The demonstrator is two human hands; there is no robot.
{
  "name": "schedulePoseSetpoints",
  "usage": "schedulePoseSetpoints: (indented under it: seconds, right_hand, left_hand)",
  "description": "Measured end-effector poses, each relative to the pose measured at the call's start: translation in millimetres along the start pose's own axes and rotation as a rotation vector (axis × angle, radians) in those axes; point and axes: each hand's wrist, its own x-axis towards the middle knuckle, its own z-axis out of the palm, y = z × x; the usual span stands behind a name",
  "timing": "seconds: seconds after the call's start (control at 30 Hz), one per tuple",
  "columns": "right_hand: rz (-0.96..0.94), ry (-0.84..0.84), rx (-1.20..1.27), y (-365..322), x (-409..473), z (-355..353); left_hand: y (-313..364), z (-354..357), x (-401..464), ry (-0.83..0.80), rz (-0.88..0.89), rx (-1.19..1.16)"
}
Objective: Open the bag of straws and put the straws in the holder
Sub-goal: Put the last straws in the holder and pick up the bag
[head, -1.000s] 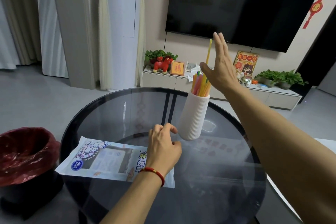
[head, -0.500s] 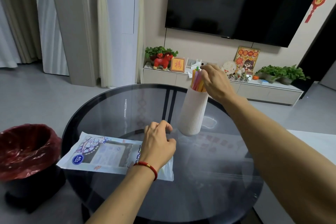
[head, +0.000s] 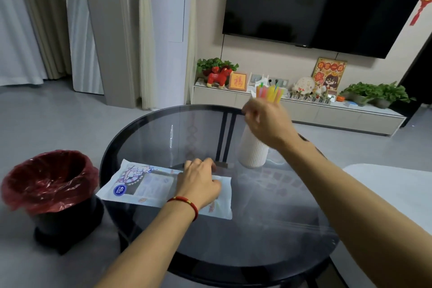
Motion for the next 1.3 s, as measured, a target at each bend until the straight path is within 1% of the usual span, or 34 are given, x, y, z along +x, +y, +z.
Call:
schedulePoseSetpoints:
  seconds: [0.07,0.13,0.17,0.2,0.27,0.33,0.4,0.47,0.53,0.57,0.63,0.7,0.73,0.83,0.9,0.97,1.0,1.1,1.13,1.2,1.3]
  right_hand:
    - [0.105,-0.262,0.022,-11,-30,29]
    - [0.213,-0.495,0.036,-21,-59,59]
    - [0.262,-0.569,0.069,-27,-72,72]
    - [0.318,-0.603,0.118,-30,-82,83]
    - [0.426,-0.574,0.224,-41,-96,98]
    - [0.513,-0.520,0.264,-50,-106,110]
    - [0.588,-0.495,0.284,-60,-111,119]
    - [0.654,-0.487,0.367,-71,-113,125]
    - [0.723,-0.456,0.556,-87,-114,132]
    - [0.760,-0.431,0.672,-97,-112,134]
    - [0.797,-0.392,0.867,-121,-103,139]
    - [0.769,-0.396,0.988,-148,-90,143]
    - [0.748,-0.408,1.018,-163,-82,143]
    - [0.682,-0.479,1.089,-215,-61,151]
    - [0.647,-0.537,1.185,-245,-49,156]
    - [0.653,-0.587,1.288,-273,-38,164]
    - [0.609,-0.579,1.228,-280,-38,169]
    - [0.227,-0.538,0.735,-276,-55,193]
    - [0.146,-0.531,0.636,-271,-63,203]
    - [0.061,-0.476,0.556,-260,-76,217]
    - [0.031,-0.431,0.513,-256,-80,226]
  left_hand:
    - [-3,-6,-5,-0.054,-0.028,0.085]
    - [-4,-8,-10,-0.110,-0.020,0.158]
    - [-6,-9,-12,-0.151,-0.019,0.182]
    - [-6,-9,-15,-0.195,-0.025,0.206]
    - [-9,-12,-26,-0.242,-0.076,0.291]
    - [-16,-16,-37,-0.224,-0.157,0.379]
    - [-27,-19,-48,-0.215,-0.252,0.370]
    - [-38,-24,-58,-0.251,-0.351,0.254]
    - [-49,-32,-67,-0.260,-0.416,0.095]
    - [-55,-38,-71,-0.224,-0.437,0.005]
    - [-68,-48,-82,-0.096,-0.454,-0.202]
    - [-85,-59,-97,0.050,-0.448,-0.375]
    - [-96,-64,-104,0.142,-0.433,-0.415]
    - [-140,-90,-120,0.438,-0.403,-0.471]
    - [-168,-106,-121,0.565,-0.405,-0.494]
    - [-199,-122,-119,0.692,-0.447,-0.473]
    - [-215,-129,-116,0.738,-0.482,-0.471]
    - [-262,-147,-98,0.786,-0.615,-0.570]
    - [-276,-151,-89,0.782,-0.654,-0.617]
    - [-299,-155,-70,0.735,-0.702,-0.646]
    - [-324,-153,-40,0.693,-0.739,-0.603]
